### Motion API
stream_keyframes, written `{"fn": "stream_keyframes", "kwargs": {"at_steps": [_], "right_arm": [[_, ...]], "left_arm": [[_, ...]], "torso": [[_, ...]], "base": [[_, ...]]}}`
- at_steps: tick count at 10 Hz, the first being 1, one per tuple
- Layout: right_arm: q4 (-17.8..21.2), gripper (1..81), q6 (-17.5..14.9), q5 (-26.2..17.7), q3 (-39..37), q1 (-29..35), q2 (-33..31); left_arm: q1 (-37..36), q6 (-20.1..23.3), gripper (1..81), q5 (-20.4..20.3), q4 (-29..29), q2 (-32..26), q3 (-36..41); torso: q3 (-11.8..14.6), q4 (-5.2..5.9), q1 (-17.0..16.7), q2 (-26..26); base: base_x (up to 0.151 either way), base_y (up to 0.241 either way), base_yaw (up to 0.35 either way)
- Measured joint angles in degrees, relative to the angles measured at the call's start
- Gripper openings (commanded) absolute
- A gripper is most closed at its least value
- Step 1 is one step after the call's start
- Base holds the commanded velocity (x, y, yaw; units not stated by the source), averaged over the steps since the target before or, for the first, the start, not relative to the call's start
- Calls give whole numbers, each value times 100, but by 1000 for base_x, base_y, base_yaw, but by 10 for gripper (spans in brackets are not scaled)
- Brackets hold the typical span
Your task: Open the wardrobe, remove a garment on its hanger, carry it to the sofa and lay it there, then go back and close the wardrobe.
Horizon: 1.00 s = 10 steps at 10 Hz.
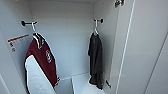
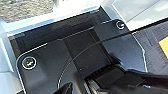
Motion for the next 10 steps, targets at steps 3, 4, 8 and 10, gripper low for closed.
{"fn": "stream_keyframes", "kwargs": {"at_steps": [3, 4, 8, 10], "right_arm": [[0, 811, 0, 2, 2, -2, 0], [2, 811, 0, 11, 2, 2, 0], [0, 811, 0, 20, 2, 5, 0], [0, 811, 0, 2, 2, 13, 0]], "left_arm": [[-11, 2, 811, -30, 2, -5, 0], [-9, 6, 811, -23, 55, -40, 4], [-190, 11, 811, -11, 538, -82, 119], [-400, 11, 811, 24, 560, -82, 182]], "torso": [[0, -225, 0, 0], [0, -221, 0, 0], [-99, -221, 0, -2], [-301, -223, 7, 0]], "base": [[0, 0, 0], [0, 0, 0], [0, 0, 0], [0, 0, 0]]}}
